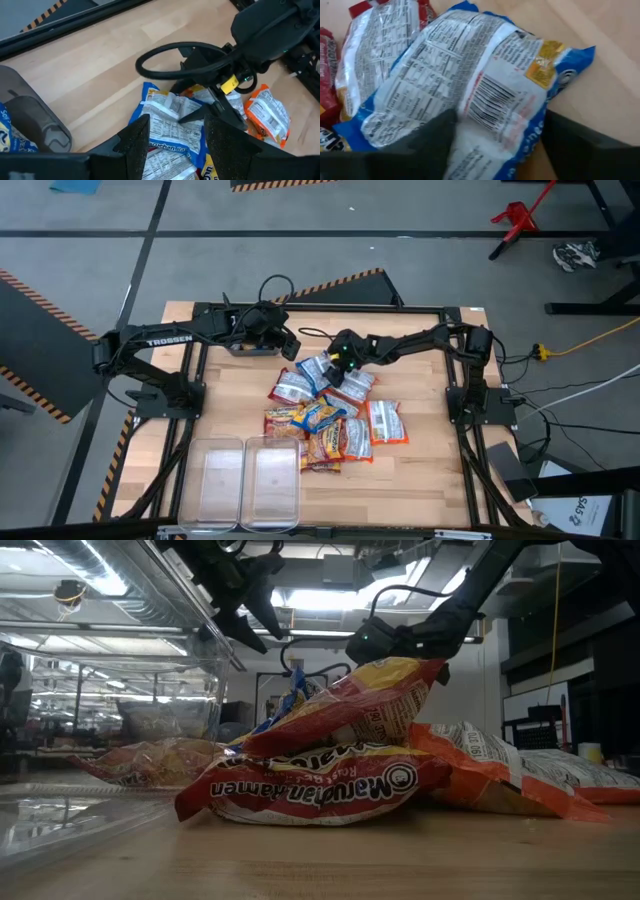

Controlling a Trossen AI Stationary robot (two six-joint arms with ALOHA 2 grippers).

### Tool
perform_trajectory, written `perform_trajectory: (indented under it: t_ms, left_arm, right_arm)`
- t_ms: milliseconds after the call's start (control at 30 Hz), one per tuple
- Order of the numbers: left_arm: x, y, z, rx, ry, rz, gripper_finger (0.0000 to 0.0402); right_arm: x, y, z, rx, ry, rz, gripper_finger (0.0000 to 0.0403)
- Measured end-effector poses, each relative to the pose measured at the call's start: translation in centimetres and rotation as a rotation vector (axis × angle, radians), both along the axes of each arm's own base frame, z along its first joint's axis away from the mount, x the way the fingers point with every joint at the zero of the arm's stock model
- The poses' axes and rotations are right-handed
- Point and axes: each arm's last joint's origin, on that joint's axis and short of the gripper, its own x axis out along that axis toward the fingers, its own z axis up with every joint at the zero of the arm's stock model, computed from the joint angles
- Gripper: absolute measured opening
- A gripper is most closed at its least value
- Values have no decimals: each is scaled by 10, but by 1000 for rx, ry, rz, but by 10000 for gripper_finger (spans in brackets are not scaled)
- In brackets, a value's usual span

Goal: Sort Maruchan noodles
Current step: Put the blue noodle pack into the black bin

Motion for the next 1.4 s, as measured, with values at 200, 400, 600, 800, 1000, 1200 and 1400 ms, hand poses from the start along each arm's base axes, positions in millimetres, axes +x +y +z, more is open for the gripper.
perform_trajectory:
  t_ms: [200, 400, 600, 800, 1000, 1200, 1400]
  left_arm:
    - [0, 0, 0, 9, 4, -3, 181]
    - [0, 0, 0, 4, 1, 2, 181]
    - [-1, 1, 6, 11, -48, 34, 181]
    - [-4, 4, 13, 54, -93, 94, 181]
    - [-6, 14, 15, -14, -144, 99, 181]
    - [0, 19, 26, -26, -295, 58, 181]
    - [3, 20, 32, 26, -347, 7, 181]
  right_arm:
    - [1, 0, 0, -10, -6, 2, 80]
    - [0, -1, 8, -26, -27, -9, 22]
    - [-3, -1, 36, -80, -100, -20, 7]
    - [-9, -1, 67, -163, -162, -57, 5]
    - [-22, -1, 107, -271, -244, -122, 4]
    - [-45, -5, 150, -354, -341, -191, 3]
    - [-67, -7, 182, -416, -410, -261, 3]
